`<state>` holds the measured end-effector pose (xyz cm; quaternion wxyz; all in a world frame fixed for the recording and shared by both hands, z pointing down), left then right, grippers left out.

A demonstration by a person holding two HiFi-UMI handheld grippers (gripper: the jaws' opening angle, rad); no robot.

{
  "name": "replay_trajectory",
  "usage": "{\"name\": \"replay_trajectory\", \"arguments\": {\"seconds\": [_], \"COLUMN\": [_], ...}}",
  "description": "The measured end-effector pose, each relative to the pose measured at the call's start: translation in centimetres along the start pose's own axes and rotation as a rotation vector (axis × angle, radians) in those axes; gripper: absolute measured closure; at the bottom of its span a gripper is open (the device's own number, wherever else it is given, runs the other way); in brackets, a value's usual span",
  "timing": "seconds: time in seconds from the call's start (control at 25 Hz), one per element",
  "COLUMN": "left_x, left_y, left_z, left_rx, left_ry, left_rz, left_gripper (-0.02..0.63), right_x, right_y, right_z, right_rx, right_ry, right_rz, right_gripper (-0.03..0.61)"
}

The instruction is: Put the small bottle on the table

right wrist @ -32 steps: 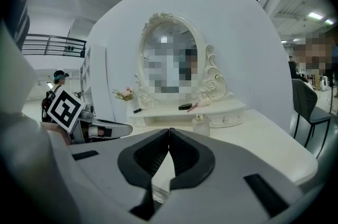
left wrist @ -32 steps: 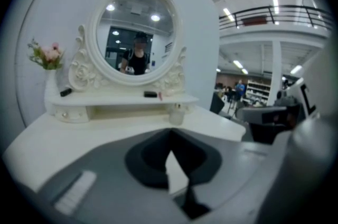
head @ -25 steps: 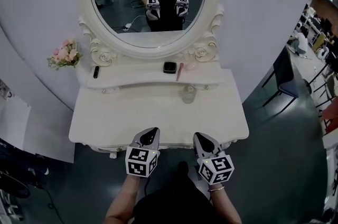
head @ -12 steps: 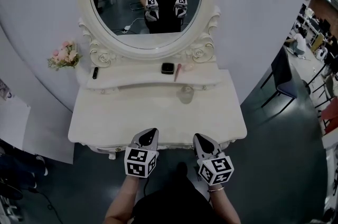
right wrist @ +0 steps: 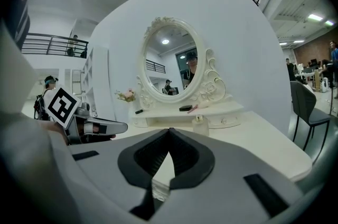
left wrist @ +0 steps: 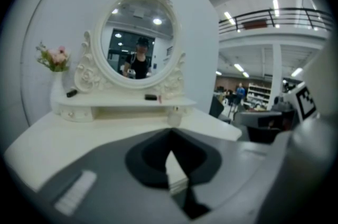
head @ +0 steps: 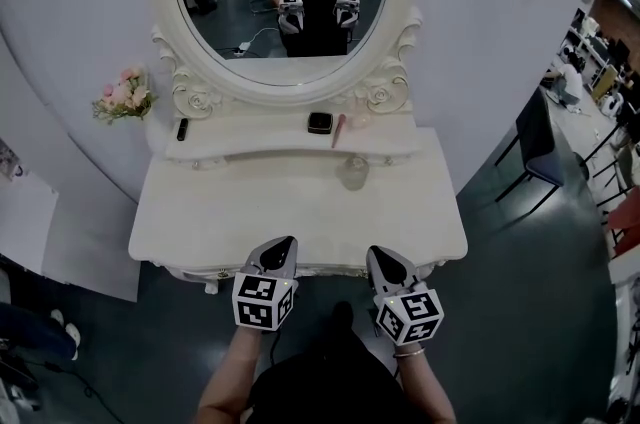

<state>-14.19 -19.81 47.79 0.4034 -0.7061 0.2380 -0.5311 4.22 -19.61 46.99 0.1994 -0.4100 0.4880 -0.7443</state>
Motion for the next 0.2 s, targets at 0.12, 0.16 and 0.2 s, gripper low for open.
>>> {"name": "replay_trajectory", "arguments": {"seconds": [0.12,0.16,0.2], "left_x": [0.10,0.12,0.13], "left_y": [0.01,0.00,-0.02], "left_z": [-0.04,-0.04,-0.05], "left_rx": [-0.004,-0.006,-0.007], "left_ry": [0.002,0.002,0.003], "left_rz": [0.004,0.005,0.005], "left_gripper": [0.606,0.606,0.606], "right_x": [0.15,0.19,0.24], "right_y": [0.06,0.06,0.05], "right_z": [0.09,0.09,0.10], "right_rx": [-0.004,-0.005,-0.005], "right_ry": [0.001,0.002,0.003], "right_rz": [-0.002,-0.004,-0.005], "right_gripper": [0.574,0.574,0.574]}}
Point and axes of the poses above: the fingertips, and each gripper's own axes: x forward along the fingers, z to its right, y out of its top, the point moved 3 cm from there along -x, backward along the fingers, and after that the axes turned 12 degrees about -z, right-handed, at the moved point
